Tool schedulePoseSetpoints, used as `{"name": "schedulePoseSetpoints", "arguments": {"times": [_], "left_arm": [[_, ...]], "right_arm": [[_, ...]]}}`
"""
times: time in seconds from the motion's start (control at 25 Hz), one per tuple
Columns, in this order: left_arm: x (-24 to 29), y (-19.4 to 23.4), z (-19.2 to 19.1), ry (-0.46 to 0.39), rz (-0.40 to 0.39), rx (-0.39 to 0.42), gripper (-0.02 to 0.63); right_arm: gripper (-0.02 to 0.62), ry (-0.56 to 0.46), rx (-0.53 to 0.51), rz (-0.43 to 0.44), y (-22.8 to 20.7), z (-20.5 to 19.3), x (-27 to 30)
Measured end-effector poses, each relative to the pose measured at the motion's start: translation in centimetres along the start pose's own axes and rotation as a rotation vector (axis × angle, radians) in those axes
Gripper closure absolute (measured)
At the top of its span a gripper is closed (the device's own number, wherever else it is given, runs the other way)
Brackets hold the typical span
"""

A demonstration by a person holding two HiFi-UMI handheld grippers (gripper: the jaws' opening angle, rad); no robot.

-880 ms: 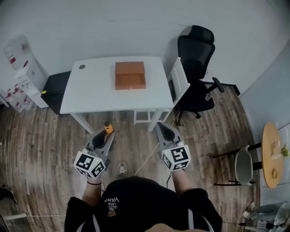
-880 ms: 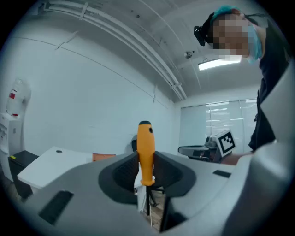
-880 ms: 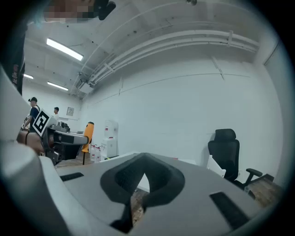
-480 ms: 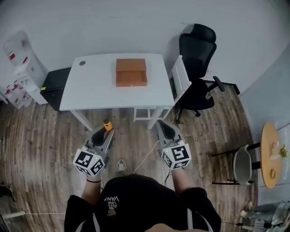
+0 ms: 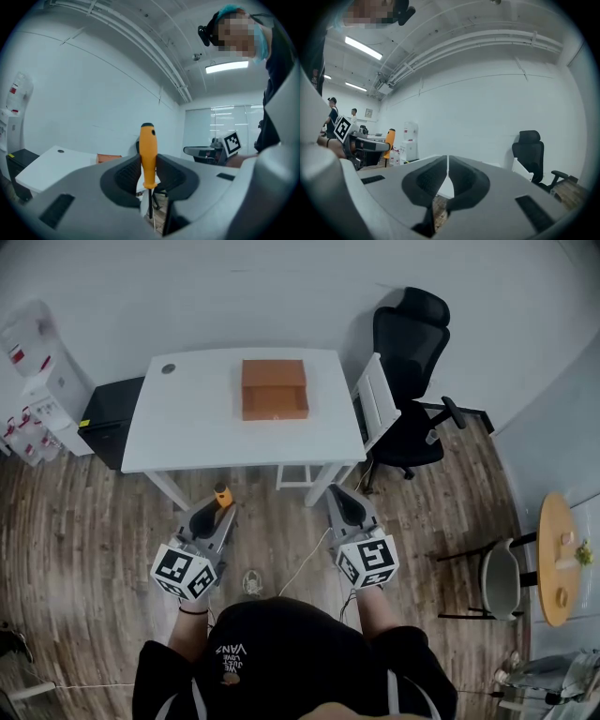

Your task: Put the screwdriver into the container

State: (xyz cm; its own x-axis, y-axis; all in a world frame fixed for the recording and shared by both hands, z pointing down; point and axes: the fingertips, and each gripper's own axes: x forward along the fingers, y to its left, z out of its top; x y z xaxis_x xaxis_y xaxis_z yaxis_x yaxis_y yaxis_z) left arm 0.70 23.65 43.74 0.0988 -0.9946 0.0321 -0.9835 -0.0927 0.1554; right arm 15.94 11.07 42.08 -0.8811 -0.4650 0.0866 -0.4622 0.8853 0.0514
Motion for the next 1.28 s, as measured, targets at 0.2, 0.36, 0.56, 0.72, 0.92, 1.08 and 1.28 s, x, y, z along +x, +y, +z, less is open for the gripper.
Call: {"name": "schedulePoseSetpoints", "arguments": {"times": [0.2,0.36,0.56,0.72,0.92,1.08,1.28], "left_arm": [[0.9,3.3,0.7,-0.002,-0.011,0.001,0.503],[1.7,5.9,1.2,-0.001,-0.019,0.002,0.503],[3.0,8.6,1.7,0.004,-0.031,-0.002,0.503],[3.9,10.2,1.4,0.012,-0.05,-0.003,0.503],[5.8,11.7,1.4,0.018,-0.055,-0.016,0.502],[8.0,12.3,1.6,0.021,-0.056,-0.02,0.503],[11.1,13.5,2.1,0.021,-0.033,-0.018,0.503]], "right_arm": [[0.583,-0.002,0.005,-0.033,-0.3,0.3,2.5],[0.583,-0.002,0.009,-0.061,-0.4,0.6,4.4],[0.583,-0.003,0.019,-0.1,-1.0,0.6,6.5],[0.583,0.007,0.027,-0.122,-1.3,0.2,7.6],[0.583,0.018,0.031,-0.136,-2.3,0.2,8.7],[0.583,0.021,0.032,-0.137,-4.2,0.2,10.0],[0.583,0.026,0.035,-0.102,-6.6,0.3,13.0]]}}
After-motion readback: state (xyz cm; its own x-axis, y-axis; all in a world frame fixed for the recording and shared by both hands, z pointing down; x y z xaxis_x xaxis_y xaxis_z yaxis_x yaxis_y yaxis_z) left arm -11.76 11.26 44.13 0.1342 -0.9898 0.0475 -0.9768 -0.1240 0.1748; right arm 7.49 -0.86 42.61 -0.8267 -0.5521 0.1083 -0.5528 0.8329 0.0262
